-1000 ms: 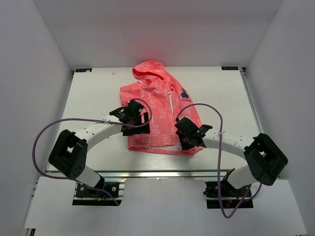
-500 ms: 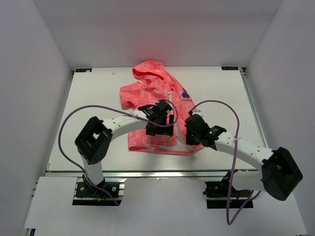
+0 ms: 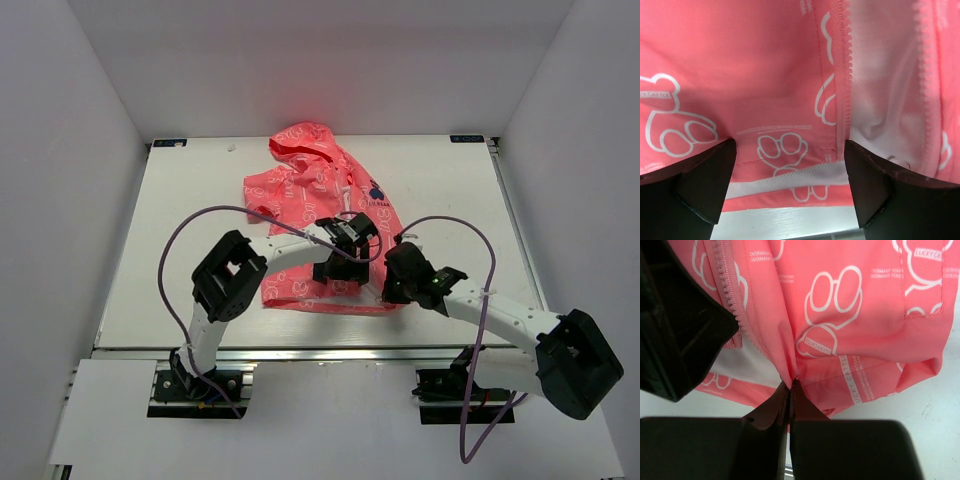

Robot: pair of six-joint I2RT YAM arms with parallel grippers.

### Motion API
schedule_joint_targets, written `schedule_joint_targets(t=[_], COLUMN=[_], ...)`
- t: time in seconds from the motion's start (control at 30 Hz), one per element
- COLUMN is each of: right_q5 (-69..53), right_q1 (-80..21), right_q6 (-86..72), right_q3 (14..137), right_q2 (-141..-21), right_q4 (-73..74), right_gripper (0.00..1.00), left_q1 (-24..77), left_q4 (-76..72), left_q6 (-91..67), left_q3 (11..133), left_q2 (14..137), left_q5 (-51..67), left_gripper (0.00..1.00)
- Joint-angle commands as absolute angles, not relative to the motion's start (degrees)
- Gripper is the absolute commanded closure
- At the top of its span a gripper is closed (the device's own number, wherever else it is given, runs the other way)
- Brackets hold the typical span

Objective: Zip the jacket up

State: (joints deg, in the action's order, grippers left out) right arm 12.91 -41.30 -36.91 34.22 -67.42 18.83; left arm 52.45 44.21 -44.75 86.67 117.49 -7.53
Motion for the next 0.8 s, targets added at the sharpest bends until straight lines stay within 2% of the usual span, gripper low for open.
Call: schedule_joint_targets(t=[0.0, 0.13, 0.17, 0.2, 0.4, 0.53, 0.77], right_q5=[11.78, 10.81, 10.72, 10.9, 11.86, 12.92, 13.18], right_q1=[-41.04, -40.96, -40.96, -40.96, -40.52, -39.73, -38.59], right_q6=[-38.14, -38.23, -38.23, -38.41, -38.76, -38.76, -38.32], right_q3=[32.7, 31.82, 31.56, 30.94, 29.8, 29.53, 28.92], right_q2=[-65.66, -64.95, -64.86, -64.69, -64.6, -65.56, -66.18], right_q4=[15.91, 15.12, 14.77, 14.68, 14.94, 15.55, 15.56], right_gripper=[1.0, 1.0, 1.0, 1.0, 1.0, 1.0, 1.0], left_q1=[54.49, 54.84, 54.84, 54.84, 54.84, 54.84, 54.84], left_q4=[48.24, 52.38, 52.47, 52.47, 53.52, 54.49, 53.61], left_q6=[-48.78, -50.71, -50.71, -50.71, -50.71, -50.54, -49.75], left_q3=[89.56, 92.63, 92.81, 92.99, 93.43, 93.69, 91.67], left_q2=[119.78, 123.83, 124.27, 124.97, 124.11, 121.82, 117.69], left_q5=[-14.58, -17.49, -17.4, -16.97, -17.66, -18.89, -18.72], left_gripper=[0.02, 0.07, 0.12, 0.23, 0.38, 0.44, 0.47])
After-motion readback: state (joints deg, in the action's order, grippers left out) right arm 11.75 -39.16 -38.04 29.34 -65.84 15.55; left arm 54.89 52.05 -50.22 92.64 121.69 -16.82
